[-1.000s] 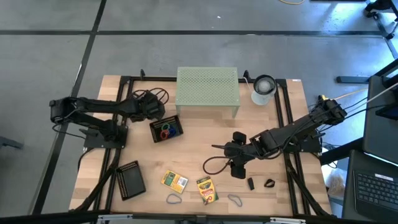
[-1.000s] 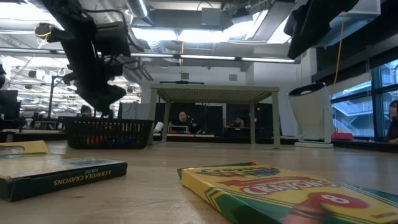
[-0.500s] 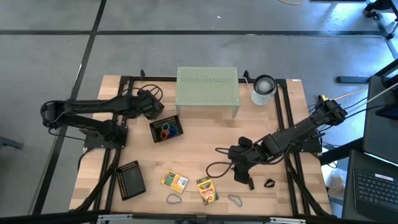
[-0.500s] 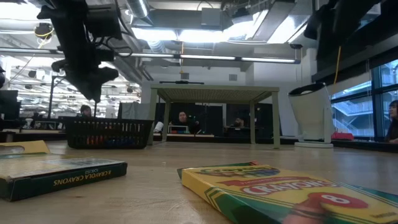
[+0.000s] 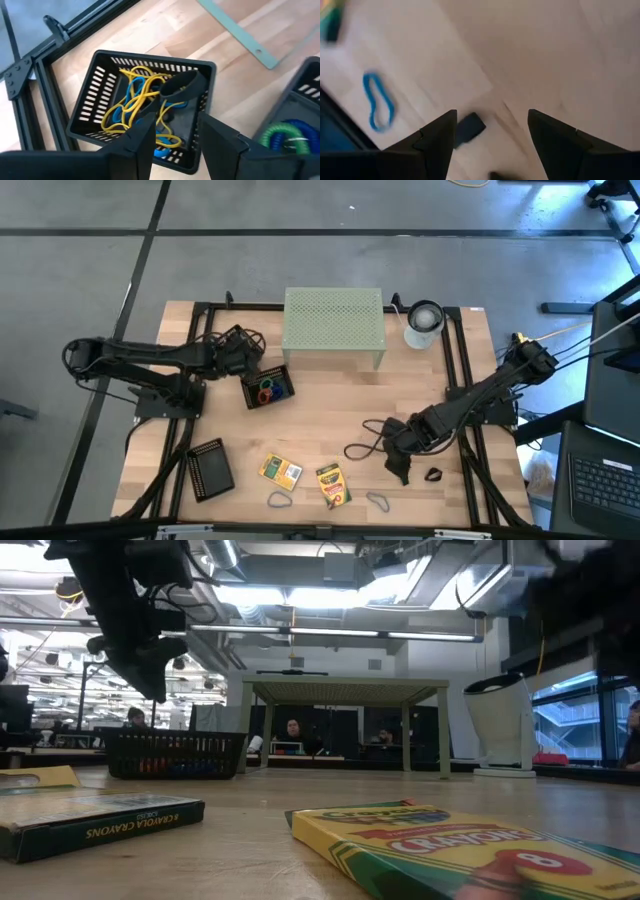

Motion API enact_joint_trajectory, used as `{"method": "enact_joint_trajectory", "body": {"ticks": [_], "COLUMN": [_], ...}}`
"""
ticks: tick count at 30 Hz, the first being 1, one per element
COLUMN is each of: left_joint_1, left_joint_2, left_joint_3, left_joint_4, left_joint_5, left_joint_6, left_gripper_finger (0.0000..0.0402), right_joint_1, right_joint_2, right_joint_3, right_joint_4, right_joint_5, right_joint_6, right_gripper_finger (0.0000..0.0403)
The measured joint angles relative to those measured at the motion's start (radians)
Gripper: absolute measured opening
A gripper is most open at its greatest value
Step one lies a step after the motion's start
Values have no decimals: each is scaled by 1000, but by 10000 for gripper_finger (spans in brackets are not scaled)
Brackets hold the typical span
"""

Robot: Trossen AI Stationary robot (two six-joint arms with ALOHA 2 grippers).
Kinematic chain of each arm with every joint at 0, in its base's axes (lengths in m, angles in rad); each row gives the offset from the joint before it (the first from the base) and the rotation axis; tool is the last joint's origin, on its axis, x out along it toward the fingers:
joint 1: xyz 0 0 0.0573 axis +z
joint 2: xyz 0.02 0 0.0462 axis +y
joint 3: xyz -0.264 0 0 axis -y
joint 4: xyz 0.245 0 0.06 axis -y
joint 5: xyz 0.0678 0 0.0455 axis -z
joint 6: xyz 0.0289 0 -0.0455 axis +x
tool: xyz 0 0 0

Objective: Pick & Place Office Desk Supplies
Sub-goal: Put the black rubber band into the top black bin

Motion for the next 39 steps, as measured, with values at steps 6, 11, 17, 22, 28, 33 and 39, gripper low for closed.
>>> {"method": "enact_joint_trajectory", "body": {"ticks": [6, 11, 17, 22, 28, 33, 39], "left_joint_1": [-48, -63, -63, -63, -63, -63, -63], "left_joint_2": [0, 0, 0, 0, 0, 0, 0], "left_joint_3": [0, 0, 0, 0, 0, 0, 0], "left_joint_4": [1, 2, 9, 25, 28, 46, 61], "left_joint_5": [-12, -14, -20, -35, -36, -36, -36], "left_joint_6": [-25, -25, -26, -25, -25, -24, -24], "left_gripper_finger": [139, 139, 139, 139, 139, 139, 139], "right_joint_1": [4, 11, 12, 12, 11, 12, 7], "right_joint_2": [12, 48, 138, 209, 246, 247, 249], "right_joint_3": [-44, -45, -44, -44, -40, -41, -43], "right_joint_4": [12, 88, 186, 181, 181, 179, 188], "right_joint_5": [-72, -97, -244, -311, -364, -368, -367], "right_joint_6": [390, 420, 413, 410, 276, 115, -26], "right_gripper_finger": [246, 246, 246, 246, 226, 163, 38]}}
